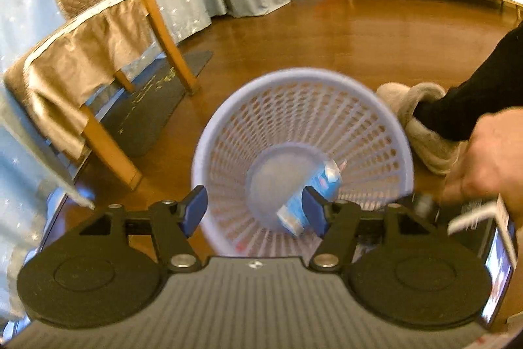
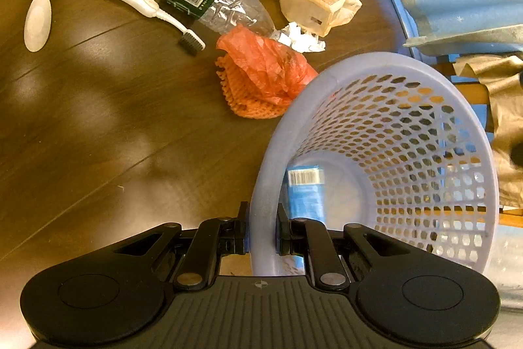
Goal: Collect trash
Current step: 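Drop the milk carton into the wastebasket held by the right tool, then grasp the white plastic spoon with the left tool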
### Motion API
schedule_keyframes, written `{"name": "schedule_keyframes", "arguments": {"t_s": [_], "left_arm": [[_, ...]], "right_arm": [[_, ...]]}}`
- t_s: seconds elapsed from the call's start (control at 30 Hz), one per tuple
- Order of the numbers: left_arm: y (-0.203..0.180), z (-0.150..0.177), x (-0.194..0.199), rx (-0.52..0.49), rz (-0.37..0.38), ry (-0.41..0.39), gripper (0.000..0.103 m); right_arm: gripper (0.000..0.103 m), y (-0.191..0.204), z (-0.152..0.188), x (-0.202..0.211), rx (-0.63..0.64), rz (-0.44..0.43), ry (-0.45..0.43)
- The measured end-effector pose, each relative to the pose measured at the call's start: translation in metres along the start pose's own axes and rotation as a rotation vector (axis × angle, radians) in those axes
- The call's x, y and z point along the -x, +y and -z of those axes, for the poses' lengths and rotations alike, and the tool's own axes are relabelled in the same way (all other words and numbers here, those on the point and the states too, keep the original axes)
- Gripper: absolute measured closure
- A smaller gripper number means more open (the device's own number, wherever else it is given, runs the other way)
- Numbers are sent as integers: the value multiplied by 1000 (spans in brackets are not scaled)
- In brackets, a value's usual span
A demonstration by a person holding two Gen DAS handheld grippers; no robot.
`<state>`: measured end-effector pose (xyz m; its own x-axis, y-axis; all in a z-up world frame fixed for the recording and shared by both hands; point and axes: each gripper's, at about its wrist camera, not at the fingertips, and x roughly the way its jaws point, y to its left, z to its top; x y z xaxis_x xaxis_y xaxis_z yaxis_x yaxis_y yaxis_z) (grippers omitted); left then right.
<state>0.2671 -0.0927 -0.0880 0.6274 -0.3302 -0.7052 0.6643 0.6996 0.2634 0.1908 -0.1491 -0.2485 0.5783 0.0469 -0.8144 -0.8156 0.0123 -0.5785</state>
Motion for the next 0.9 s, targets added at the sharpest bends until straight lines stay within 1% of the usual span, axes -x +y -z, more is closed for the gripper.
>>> {"name": "schedule_keyframes", "arguments": {"t_s": [0.17, 0.33, 0.57, 0.63, 0.73, 0.9], "left_arm": [[9, 38, 10, 1, -45, 71, 43], [22, 82, 20, 28, -78, 144, 43], [30, 146, 37, 38, -89, 232, 42], [30, 161, 40, 50, -79, 251, 42], [21, 179, 44, 29, -45, 268, 42], [-10, 205, 44, -45, 58, 280, 42]], "right_arm": [[93, 1, 0, 0, 6, 0, 1], [93, 1, 0, -1, 1, -1, 1], [93, 0, -2, -1, -2, -5, 2], [93, 0, -2, -1, -4, -6, 2], [93, -1, -4, -1, -5, -7, 2], [93, -1, -8, -1, 0, -1, 2]]}}
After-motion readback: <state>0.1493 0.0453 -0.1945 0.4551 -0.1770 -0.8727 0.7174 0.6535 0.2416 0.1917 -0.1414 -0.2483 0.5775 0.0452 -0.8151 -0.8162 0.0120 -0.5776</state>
